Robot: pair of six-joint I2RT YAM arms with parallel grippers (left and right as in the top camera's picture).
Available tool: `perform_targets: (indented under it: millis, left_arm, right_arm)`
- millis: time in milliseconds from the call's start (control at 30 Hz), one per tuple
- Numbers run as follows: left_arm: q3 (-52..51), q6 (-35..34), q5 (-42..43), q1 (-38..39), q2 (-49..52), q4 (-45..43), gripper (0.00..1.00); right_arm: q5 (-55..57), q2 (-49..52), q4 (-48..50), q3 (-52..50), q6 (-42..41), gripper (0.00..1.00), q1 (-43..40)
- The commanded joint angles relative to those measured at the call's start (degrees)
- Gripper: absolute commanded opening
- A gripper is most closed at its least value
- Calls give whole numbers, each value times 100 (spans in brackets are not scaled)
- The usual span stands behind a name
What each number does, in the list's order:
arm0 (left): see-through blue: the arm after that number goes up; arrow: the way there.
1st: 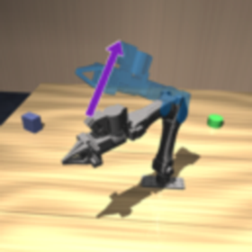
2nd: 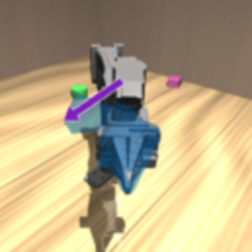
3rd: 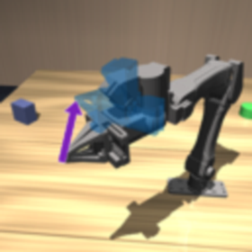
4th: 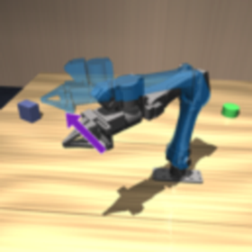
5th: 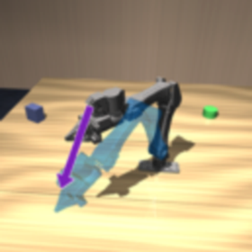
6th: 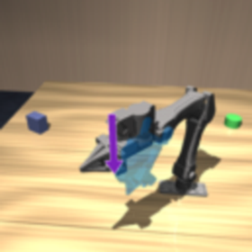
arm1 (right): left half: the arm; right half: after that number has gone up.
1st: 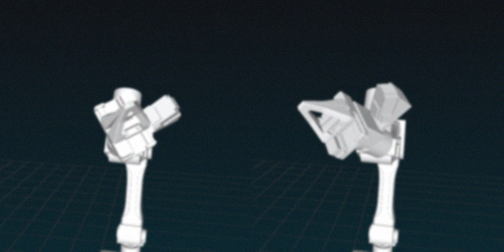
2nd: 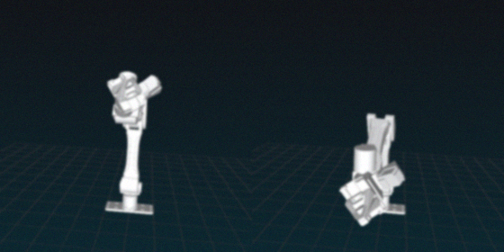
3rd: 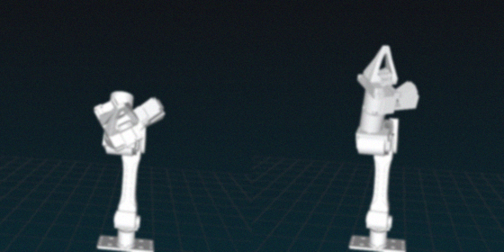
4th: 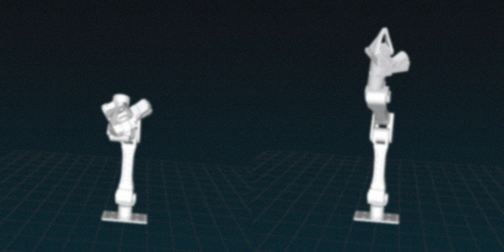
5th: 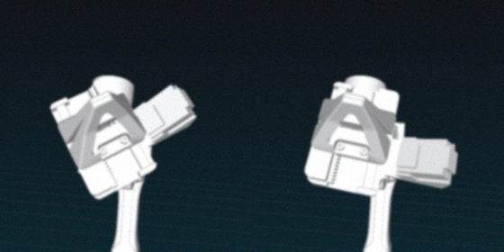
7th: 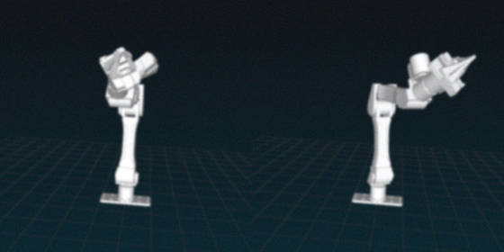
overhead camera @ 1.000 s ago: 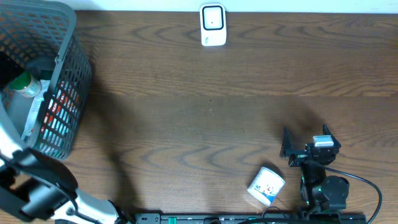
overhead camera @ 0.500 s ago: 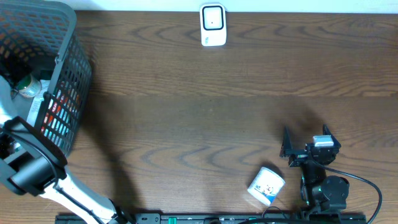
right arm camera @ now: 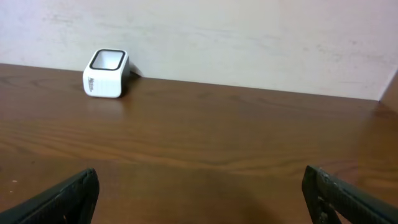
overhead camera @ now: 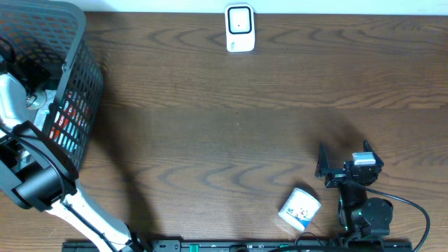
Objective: Scan the item barcode
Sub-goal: 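Close the left gripper around the green-capped bottle's cap, then lift the green-capped bottle out and carry it toward the scanner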
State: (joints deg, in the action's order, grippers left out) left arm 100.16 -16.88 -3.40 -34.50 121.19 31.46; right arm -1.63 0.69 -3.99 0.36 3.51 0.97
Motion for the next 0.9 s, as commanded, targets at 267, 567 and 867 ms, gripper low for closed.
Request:
perform_targets:
  millis: [267, 567, 867]
  left_arm:
    - [131, -146, -179, -22, 291, -247, 92]
    - [133, -144, -179, -22, 181, -328, 70]
    - [133, -144, -179, -22, -625, -251, 67]
  right_arm:
    - [28, -28, -15, -7, -68, 99, 20]
    - [28, -28, -15, -7, -66, 99, 20]
    - [28, -28, -15, -7, -68, 99, 20]
